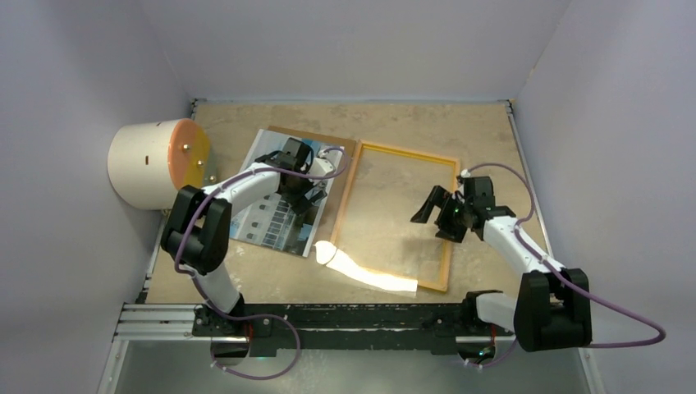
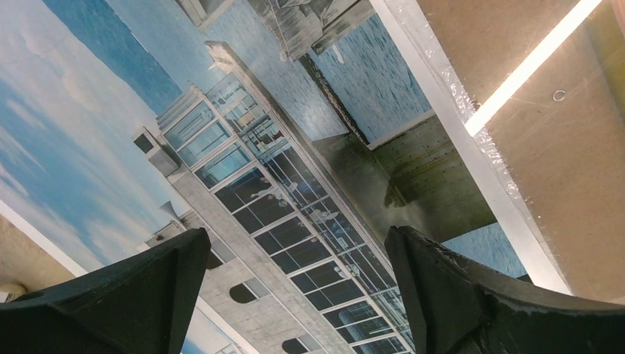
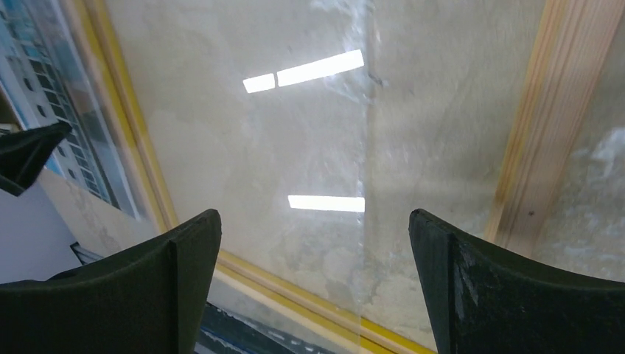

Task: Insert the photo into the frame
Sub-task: Place the photo frame item in the photo frame.

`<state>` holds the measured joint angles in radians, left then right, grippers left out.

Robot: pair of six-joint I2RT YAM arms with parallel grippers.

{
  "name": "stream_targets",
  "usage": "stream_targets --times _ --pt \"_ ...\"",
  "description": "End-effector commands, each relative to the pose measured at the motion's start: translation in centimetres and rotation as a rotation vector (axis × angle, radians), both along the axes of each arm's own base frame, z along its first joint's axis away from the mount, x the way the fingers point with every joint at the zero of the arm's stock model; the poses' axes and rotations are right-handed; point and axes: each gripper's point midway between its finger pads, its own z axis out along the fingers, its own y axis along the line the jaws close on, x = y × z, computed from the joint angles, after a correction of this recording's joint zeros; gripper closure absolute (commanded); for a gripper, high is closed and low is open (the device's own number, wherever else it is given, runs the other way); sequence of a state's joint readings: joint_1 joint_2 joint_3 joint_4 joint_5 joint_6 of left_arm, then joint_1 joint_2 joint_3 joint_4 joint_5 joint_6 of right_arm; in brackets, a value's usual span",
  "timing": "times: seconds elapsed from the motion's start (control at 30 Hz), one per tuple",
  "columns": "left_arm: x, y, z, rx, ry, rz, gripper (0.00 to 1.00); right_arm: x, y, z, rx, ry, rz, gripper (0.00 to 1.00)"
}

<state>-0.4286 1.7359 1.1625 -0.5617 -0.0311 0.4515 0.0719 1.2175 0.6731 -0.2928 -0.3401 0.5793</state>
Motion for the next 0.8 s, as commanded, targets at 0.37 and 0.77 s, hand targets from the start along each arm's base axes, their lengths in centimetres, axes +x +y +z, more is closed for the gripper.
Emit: stream_targets --times 0.37,0.77 --pt "-1.0 -2.1 -1.7 -0.038 0.036 0.006 0.0 -5.2 2.2 -3.2 0.15 0.146 0.045 0.02" --pt "-1.9 -5.0 -2.3 -0.072 0.077 -0.075 0.0 -6.5 2.7 -5.3 0.196 0.207 0.03 0.06"
